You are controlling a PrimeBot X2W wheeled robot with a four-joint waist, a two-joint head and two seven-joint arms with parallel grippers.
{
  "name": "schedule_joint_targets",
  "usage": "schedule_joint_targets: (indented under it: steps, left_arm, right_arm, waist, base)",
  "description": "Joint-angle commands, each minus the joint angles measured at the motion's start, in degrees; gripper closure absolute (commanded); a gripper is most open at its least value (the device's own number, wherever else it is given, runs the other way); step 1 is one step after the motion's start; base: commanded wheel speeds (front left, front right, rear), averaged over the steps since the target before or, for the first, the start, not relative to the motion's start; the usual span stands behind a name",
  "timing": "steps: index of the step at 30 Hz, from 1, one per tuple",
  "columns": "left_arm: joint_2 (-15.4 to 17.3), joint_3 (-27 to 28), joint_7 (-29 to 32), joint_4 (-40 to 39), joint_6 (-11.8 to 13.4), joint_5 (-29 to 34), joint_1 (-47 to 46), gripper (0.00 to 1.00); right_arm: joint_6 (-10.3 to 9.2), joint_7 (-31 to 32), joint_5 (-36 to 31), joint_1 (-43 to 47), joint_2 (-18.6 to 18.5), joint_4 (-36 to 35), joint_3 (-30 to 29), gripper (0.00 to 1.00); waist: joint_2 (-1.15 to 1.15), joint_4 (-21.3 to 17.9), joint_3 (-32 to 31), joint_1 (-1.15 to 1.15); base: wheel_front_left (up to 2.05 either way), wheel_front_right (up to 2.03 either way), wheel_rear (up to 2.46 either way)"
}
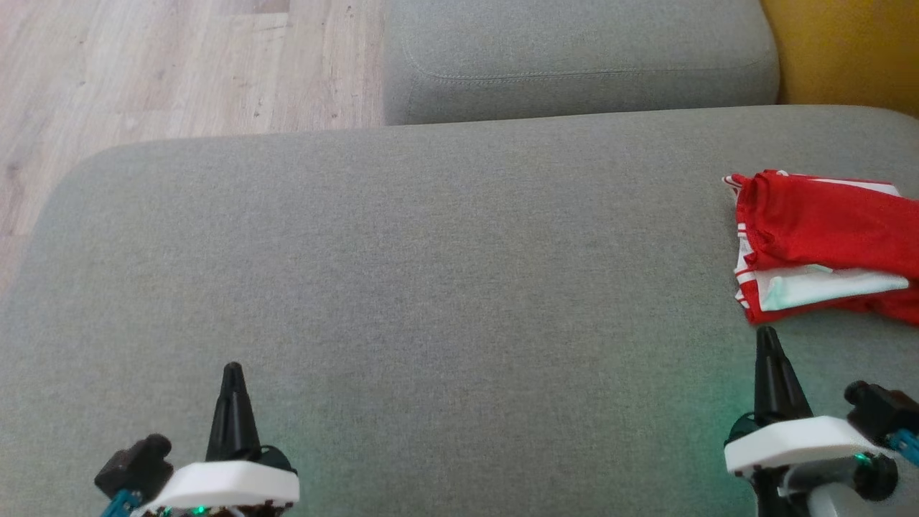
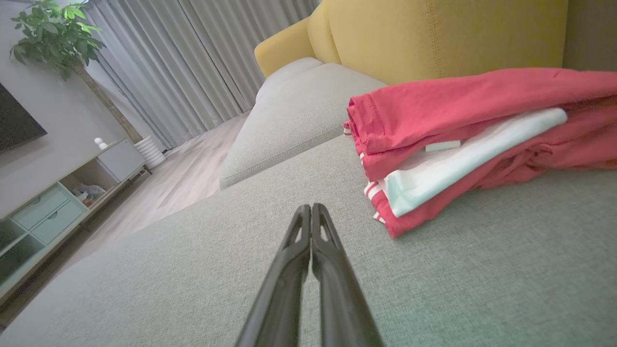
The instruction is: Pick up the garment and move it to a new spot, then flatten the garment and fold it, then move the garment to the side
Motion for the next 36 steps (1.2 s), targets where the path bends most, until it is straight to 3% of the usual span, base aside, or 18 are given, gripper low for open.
schedule_joint_targets:
  steps: [1, 36]
  left_arm:
    - [0.1, 1.02, 0.31, -1.97, -0.28, -1.2, -3.05, 1.0]
    - [0.24, 4.76, 6.06, -2.79, -1.15, -19.04, -4.18, 1.0]
  right_arm:
    - [-0.01, 0.28, 1.68, -2.69, -0.19, -2.18, -0.15, 1.0]
    - [-0.02, 5.91, 23.85, -3.71, -0.3, -3.61, -1.44, 1.0]
  waist:
    - [0.0, -0.01, 0.0, 0.0]
    - [0.0, -0.5, 0.09, 0.0]
  base:
    - [0.0, 0.0, 0.0]
    - [0.0, 0.0, 0.0]
